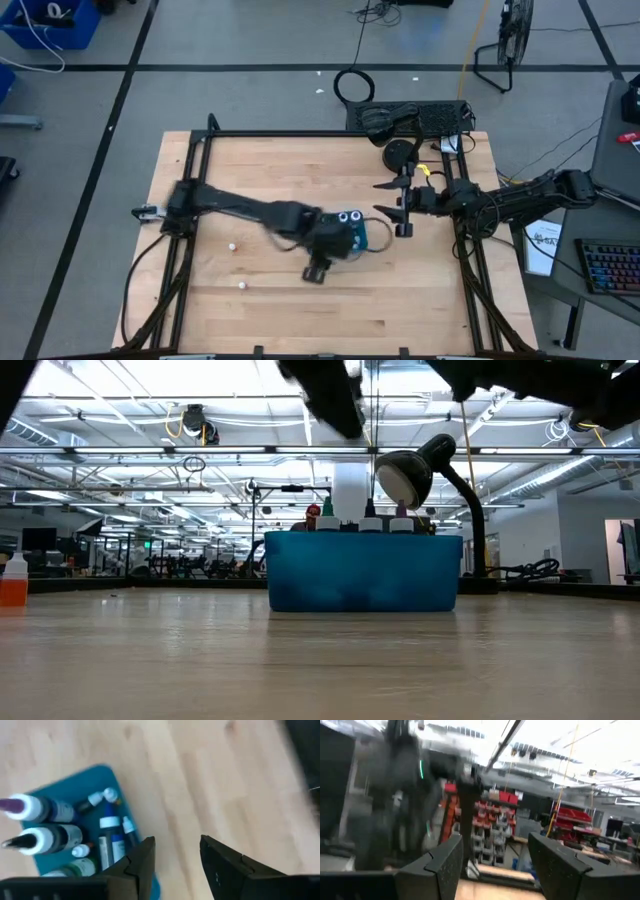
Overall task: Pick & Place food coloring
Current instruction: Put the small yellow food coloring bottle into the blue container
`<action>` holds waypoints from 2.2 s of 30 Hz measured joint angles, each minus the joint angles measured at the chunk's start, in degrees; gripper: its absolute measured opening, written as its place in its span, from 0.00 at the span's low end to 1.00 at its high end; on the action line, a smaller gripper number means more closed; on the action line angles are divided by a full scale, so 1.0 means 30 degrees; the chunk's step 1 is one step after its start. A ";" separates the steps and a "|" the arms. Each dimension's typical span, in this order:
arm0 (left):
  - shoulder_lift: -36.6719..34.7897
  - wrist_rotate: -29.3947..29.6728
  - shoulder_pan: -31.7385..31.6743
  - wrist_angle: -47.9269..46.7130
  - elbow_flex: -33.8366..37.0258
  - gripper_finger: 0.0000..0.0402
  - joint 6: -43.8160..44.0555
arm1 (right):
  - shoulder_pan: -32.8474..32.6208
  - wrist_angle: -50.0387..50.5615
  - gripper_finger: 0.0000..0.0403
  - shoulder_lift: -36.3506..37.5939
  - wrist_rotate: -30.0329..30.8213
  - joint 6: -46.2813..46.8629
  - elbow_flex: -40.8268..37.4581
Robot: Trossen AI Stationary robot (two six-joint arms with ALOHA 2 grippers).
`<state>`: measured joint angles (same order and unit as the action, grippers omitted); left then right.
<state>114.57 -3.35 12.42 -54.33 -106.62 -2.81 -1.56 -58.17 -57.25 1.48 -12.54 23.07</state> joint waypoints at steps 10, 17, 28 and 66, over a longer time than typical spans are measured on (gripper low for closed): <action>-1.0444 0.8540 0.2732 0.8168 1.4271 0.34 0.7603 | -0.0007 0.5139 0.53 0.3001 0.1770 -0.1188 0.0036; -1.4684 0.7009 0.3033 0.6962 1.9825 0.33 1.6290 | -0.0007 0.9652 0.53 0.6300 0.3575 -0.0696 0.0036; -1.5324 0.1897 0.2145 -0.2997 2.0185 0.33 2.4845 | -0.0007 1.0985 0.53 0.6622 0.3502 -0.0050 -0.0067; -1.0361 0.0628 0.1953 -0.1494 2.0978 0.53 2.5536 | -0.0015 0.5607 0.53 0.6622 0.3488 -0.0079 -0.2696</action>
<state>83.49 -1.47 18.28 -58.81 -43.69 73.80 -1.61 -41.35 -37.39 11.94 -12.78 14.98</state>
